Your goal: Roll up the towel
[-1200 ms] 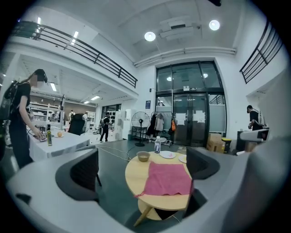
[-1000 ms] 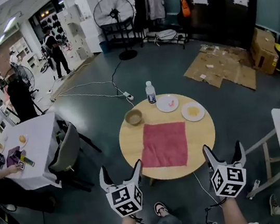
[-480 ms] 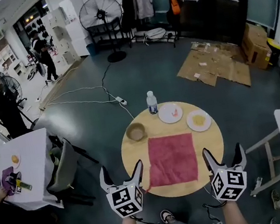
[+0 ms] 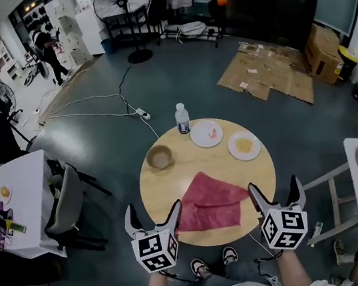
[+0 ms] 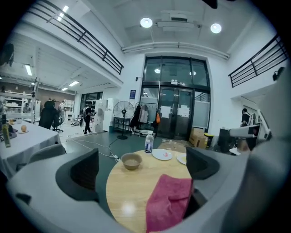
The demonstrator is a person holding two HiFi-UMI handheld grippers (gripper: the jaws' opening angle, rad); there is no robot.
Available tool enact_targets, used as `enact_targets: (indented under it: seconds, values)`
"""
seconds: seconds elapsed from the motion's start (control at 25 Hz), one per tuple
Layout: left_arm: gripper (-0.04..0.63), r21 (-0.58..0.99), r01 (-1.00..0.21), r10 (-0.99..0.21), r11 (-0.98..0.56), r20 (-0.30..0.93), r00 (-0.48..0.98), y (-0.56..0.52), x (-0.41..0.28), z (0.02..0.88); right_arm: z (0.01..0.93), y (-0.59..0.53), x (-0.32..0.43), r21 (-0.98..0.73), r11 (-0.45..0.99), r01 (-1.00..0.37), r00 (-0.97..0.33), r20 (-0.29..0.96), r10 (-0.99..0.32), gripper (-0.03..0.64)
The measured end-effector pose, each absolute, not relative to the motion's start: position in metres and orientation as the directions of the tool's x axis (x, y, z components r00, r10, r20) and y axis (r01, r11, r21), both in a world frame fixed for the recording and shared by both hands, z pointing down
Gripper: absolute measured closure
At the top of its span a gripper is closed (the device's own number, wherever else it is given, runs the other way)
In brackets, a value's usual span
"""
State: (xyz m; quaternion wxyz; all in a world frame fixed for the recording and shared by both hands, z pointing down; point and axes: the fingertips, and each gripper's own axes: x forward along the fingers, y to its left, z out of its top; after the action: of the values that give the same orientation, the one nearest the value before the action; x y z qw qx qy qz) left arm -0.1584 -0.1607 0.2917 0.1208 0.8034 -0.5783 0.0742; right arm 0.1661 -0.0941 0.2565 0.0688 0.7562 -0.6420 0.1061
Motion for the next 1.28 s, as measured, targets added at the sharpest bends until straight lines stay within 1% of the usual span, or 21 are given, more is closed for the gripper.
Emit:
enact_targets:
  seconds: [0.28,0.68,0.92,1.08,1.28]
  values:
    - [0.017,0.117,-0.935,-0.875,-0.334,0.330,0.354,-0.150,-0.138,0.324,0.283,-0.086,0.176,-0.029,-0.153,-0.988,0.136,0.317,-0.938,0.035]
    - [0.017,0.110,-0.914,-0.802,-0.391,0.447,0.397,-0.138,-0.125,0.383,0.347,-0.081,0.168,-0.035,-0.080,-0.996,0.056,0.451,-0.891,0.057]
    - [0.018,0.114,-0.895,-0.750,-0.432,0.505,0.427,-0.132,-0.121,0.414,0.383,-0.076,0.158,-0.060,-0.042,-0.997,0.005,0.522,-0.853,0.081]
    - [0.018,0.144,-0.864,-0.701,-0.482,0.528,0.479,-0.133,-0.114,0.429,0.403,-0.077,0.153,-0.079,-0.019,-0.997,-0.028,0.555,-0.832,0.127]
    - [0.020,0.163,-0.799,-0.623,-0.579,0.544,0.562,-0.136,-0.095,0.437,0.420,-0.079,0.156,-0.092,0.016,-0.996,-0.068,0.588,-0.806,0.207]
